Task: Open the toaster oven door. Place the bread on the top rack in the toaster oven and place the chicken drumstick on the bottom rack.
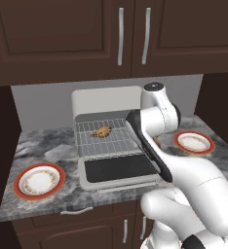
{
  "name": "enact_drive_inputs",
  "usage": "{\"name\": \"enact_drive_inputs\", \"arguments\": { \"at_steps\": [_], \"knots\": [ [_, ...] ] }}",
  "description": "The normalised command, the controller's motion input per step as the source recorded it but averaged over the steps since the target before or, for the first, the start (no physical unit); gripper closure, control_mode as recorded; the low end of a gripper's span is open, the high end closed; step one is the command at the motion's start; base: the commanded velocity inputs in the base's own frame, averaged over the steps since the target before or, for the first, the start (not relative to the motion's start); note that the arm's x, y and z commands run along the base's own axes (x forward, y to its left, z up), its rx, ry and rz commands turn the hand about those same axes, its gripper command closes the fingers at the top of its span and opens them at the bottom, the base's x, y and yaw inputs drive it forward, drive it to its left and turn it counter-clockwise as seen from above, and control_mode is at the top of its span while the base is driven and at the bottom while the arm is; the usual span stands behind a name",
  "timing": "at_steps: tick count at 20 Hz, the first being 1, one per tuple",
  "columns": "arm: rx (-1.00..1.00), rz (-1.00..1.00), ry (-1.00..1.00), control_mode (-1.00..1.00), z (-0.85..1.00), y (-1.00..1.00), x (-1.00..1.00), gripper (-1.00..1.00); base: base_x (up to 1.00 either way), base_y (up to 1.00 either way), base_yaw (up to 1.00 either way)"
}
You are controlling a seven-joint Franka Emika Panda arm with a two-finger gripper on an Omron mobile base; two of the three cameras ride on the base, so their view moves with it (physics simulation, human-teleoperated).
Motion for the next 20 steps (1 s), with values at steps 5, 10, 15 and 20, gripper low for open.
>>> {"name": "enact_drive_inputs", "arguments": {
  "at_steps": [5,10,15,20],
  "knots": [
    [-0.10,0.15,0.16,-1.00,-0.22,0.48,0.55,1.00,0.00,0.00,0.00],
    [0.00,0.13,0.15,-1.00,-0.09,0.35,0.66,1.00,0.00,0.00,0.00],
    [0.00,0.17,0.04,-1.00,-0.05,0.28,0.55,1.00,0.00,0.00,0.00],
    [-0.02,0.17,0.01,-1.00,-0.34,0.26,0.33,1.00,0.00,0.00,0.00]
  ]
}}
